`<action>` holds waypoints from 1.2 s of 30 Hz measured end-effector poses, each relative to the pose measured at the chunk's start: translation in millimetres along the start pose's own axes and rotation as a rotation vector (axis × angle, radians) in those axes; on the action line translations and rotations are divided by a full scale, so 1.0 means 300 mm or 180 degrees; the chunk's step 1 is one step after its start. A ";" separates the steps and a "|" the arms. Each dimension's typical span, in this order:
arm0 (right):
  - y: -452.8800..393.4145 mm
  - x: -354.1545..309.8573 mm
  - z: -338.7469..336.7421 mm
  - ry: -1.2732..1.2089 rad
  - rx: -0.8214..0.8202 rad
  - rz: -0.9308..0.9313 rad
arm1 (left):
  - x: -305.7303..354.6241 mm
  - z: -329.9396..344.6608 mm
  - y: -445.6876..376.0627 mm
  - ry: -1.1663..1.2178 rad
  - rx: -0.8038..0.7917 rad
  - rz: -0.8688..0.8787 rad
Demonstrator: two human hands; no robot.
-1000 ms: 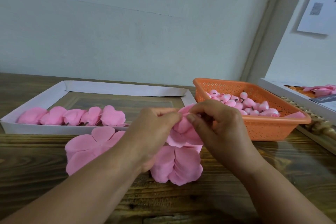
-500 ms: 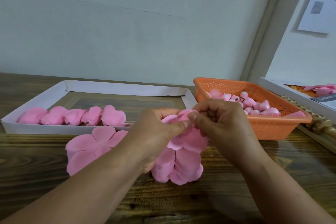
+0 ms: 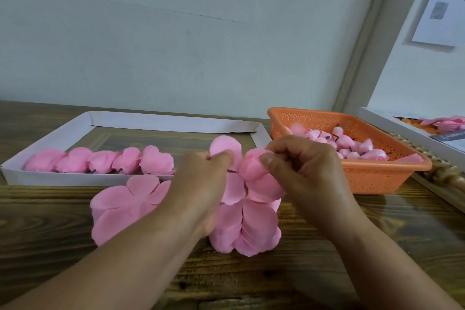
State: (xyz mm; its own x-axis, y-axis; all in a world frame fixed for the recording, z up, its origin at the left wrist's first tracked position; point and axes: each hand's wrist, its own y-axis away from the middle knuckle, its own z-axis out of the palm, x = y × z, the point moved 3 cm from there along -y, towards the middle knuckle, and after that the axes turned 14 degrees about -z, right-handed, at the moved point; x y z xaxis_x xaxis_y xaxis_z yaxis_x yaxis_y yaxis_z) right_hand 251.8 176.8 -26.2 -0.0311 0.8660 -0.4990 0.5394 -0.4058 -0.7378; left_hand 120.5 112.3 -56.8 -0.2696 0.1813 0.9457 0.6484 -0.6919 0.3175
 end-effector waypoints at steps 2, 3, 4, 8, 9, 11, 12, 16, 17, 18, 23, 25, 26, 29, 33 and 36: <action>0.001 -0.014 0.004 0.0256 -0.0268 -0.0246 | 0.001 0.003 0.004 -0.0167 -0.0023 0.0076; 0.000 -0.021 0.007 0.0380 -0.0404 -0.0360 | 0.001 0.006 0.007 -0.0320 -0.0087 0.0166; 0.000 -0.026 0.009 0.0469 -0.0512 -0.0430 | 0.000 0.010 0.012 -0.0480 -0.0183 0.0281; -0.006 -0.031 -0.004 0.0520 -0.0510 -0.0480 | 0.006 0.026 0.042 -0.0905 -0.0549 0.0694; -0.007 -0.029 -0.008 0.0521 -0.0474 -0.0464 | 0.008 0.029 0.048 -0.0930 -0.0655 0.0748; -0.008 -0.024 -0.015 0.0509 -0.0404 -0.0404 | 0.011 0.031 0.051 -0.0927 -0.0894 0.0845; -0.008 -0.023 -0.019 0.0475 -0.0354 -0.0362 | 0.012 0.031 0.051 -0.0937 -0.0996 0.0905; -0.006 -0.022 -0.025 0.0424 -0.0159 -0.0213 | 0.008 0.037 0.057 -0.1168 -0.1225 0.1177; -0.004 -0.022 -0.022 0.0445 -0.0133 -0.0185 | 0.004 0.038 0.056 -0.1200 -0.1203 0.1212; -0.003 -0.023 -0.018 0.0451 -0.0132 -0.0162 | -0.001 0.038 0.053 -0.1193 -0.1150 0.1224; -0.005 -0.017 -0.011 -0.0181 -0.0342 0.0113 | -0.018 0.035 0.032 -0.1046 -0.1251 0.0791; -0.013 -0.010 -0.037 -0.0209 -0.0401 0.0133 | -0.017 0.034 0.029 -0.0934 -0.1359 0.0583; -0.016 -0.001 -0.054 -0.0107 -0.0402 0.0123 | -0.017 0.032 0.026 -0.0899 -0.1380 0.0505; -0.019 0.018 -0.072 -0.0091 -0.0535 0.0288 | -0.010 0.030 0.026 -0.0832 -0.1465 0.0406; -0.011 0.022 -0.046 -0.0564 -0.0758 0.0287 | -0.005 0.027 0.036 -0.0830 -0.1534 0.0391; -0.008 0.024 -0.036 -0.0836 -0.0567 0.0270 | -0.006 0.025 0.033 -0.0861 -0.1484 0.0370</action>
State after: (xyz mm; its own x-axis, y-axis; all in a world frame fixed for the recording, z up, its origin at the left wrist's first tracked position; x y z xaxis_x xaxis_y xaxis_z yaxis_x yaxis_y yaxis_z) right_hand 259.5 187.3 -23.2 -0.1833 0.7169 -0.6726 0.6874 -0.3956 -0.6090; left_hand 132.9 110.4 -54.8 0.0175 0.2159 0.9763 0.2625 -0.9431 0.2039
